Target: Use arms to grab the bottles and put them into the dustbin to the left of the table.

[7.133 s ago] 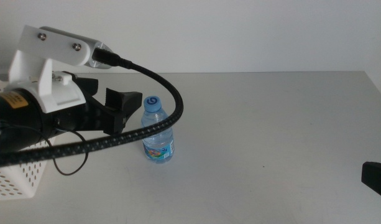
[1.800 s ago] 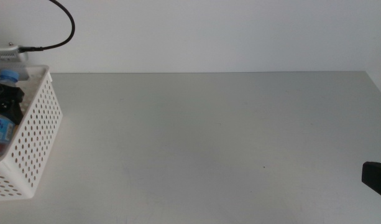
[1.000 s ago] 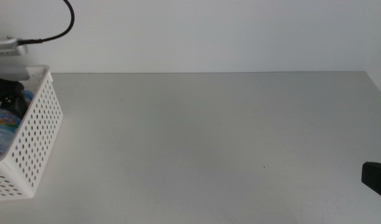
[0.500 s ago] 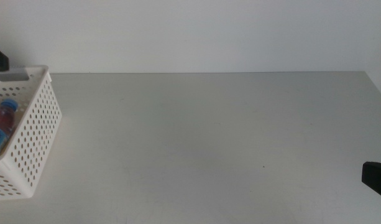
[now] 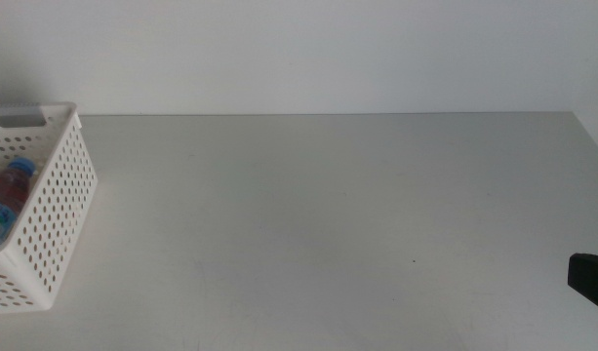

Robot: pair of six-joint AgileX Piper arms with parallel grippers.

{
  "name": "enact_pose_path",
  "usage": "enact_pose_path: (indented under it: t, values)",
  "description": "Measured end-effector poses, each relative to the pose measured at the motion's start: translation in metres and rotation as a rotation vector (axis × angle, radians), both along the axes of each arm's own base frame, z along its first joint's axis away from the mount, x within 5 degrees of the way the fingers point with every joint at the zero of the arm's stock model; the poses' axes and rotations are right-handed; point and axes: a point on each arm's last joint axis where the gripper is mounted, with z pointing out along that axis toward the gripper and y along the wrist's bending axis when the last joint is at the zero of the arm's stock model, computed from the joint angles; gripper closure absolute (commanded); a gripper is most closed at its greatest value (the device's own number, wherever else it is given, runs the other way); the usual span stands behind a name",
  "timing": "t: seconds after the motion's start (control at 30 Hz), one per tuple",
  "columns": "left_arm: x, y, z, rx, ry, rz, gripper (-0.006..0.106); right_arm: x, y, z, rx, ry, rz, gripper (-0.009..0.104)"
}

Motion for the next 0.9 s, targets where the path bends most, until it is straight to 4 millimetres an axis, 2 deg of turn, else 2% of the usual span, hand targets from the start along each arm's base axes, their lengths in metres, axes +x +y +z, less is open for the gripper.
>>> enact_pose_path:
  t: [0.23, 0.57, 0.67, 0.9]
  values:
    - [-0.018, -0.008, 0.015, -0.035, -0.136, -0.006, 0.007, 0.0, 0.0, 0.0, 0.0, 0.0, 0.0, 0.024]
    - [-0.052, -0.013, 0.011, -0.117, -0.365, 0.083, 0.007, 0.0, 0.0, 0.0, 0.0, 0.0, 0.0, 0.024]
    - [-0.056, -0.012, 0.012, -0.166, -0.385, 0.108, 0.007, 0.0, 0.0, 0.0, 0.0, 0.0, 0.0, 0.024]
    - [-0.056, -0.01, 0.011, -0.138, -0.375, 0.135, 0.007, 0.0, 0.0, 0.0, 0.0, 0.0, 0.0, 0.024]
